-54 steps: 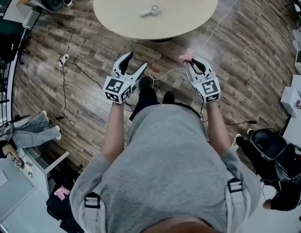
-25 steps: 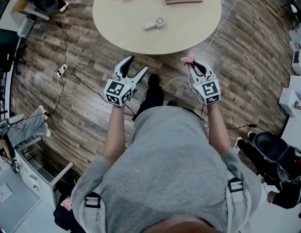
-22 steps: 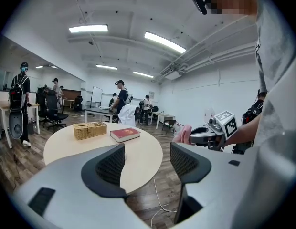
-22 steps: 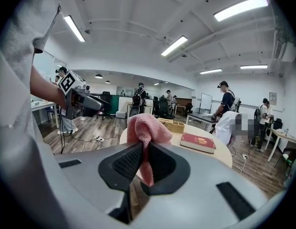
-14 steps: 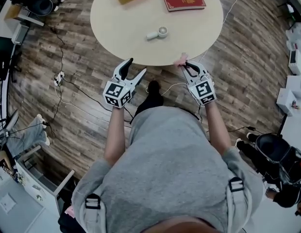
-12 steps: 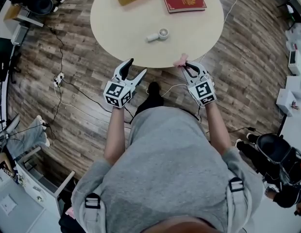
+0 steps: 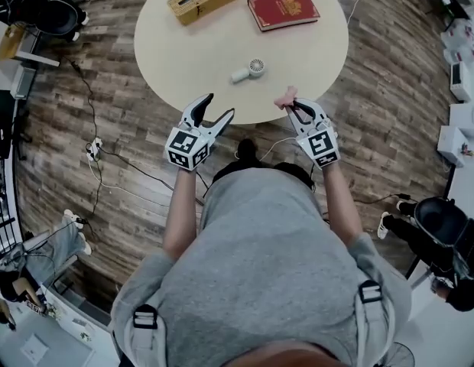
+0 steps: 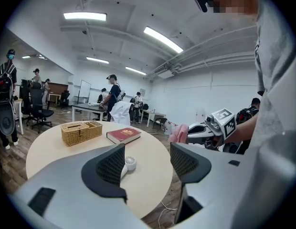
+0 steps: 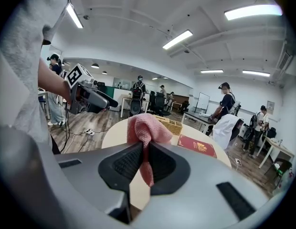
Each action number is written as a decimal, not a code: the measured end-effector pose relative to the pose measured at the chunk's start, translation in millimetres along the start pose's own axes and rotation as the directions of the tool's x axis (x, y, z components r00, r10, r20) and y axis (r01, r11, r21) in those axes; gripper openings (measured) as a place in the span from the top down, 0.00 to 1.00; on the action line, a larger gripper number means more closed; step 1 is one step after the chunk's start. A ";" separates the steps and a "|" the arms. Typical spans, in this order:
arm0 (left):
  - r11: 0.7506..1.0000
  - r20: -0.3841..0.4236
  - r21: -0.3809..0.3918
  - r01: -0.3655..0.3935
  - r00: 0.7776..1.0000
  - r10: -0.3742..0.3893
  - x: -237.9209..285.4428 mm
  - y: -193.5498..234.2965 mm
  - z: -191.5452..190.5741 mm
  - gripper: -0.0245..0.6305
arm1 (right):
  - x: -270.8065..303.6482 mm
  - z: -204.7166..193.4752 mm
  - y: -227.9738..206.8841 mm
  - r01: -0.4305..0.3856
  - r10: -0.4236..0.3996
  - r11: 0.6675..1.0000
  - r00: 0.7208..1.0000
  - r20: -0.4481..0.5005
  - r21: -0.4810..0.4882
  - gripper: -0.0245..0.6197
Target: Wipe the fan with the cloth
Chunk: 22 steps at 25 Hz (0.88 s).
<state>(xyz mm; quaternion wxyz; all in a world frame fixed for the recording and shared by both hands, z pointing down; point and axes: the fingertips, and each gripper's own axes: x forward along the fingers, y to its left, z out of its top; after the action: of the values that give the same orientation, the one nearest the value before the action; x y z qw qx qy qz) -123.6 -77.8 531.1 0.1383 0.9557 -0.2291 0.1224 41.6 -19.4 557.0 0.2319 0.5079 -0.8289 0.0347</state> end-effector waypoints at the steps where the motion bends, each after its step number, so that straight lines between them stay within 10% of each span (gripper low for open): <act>1: 1.000 -0.004 0.003 0.010 1.000 -0.010 3.0 4.0 0.7 0.50 | 3.2 0.1 -1.7 0.010 -0.010 1.000 1.000 -0.002 0.004 0.90; 22: 0.995 -0.107 0.017 0.094 0.990 -0.092 89.0 32.7 0.9 0.50 | 38.0 -28.2 -62.7 0.048 -0.044 0.994 0.998 -0.040 0.099 0.90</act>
<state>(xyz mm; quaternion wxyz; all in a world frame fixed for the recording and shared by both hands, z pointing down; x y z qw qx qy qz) -61.8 -142.1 563.5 0.1453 0.9589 -0.1754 0.1689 90.9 -72.7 586.9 0.2223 0.5373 -0.8096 0.0803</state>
